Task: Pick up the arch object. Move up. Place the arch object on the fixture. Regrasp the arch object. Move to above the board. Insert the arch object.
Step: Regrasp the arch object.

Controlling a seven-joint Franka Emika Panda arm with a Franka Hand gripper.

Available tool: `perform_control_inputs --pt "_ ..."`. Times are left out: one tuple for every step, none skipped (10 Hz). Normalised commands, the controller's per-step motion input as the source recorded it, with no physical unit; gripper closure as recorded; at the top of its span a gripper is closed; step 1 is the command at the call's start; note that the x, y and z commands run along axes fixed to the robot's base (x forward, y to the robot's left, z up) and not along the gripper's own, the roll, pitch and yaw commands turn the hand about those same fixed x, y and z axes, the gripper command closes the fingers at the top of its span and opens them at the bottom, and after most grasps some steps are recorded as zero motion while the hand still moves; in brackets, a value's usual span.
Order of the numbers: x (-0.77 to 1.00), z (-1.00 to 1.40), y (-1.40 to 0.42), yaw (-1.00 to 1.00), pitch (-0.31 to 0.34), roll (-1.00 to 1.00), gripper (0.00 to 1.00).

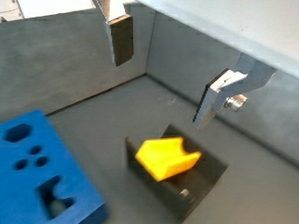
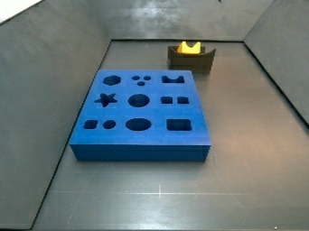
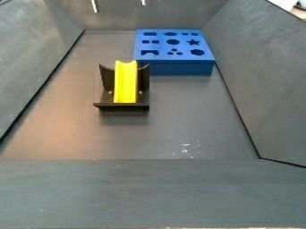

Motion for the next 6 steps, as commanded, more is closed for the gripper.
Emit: perform_control_inputs --pt "-0.03 0.01 -0.02 0.01 -0.024 1.00 0.00" --pt "-0.02 0.01 -0.01 0.01 -0.022 1.00 0.00" --pt "-0.01 0.01 -0.02 0.01 -0.017 1.00 0.00" --pt "0.00 0.00 -0.02 0.01 -0.011 1.00 0.00" --pt "0.02 -0.01 -0.02 0.01 0.000 1.00 0.00" --pt "0.03 -0.01 -0.02 0.01 0.012 1.00 0.00"
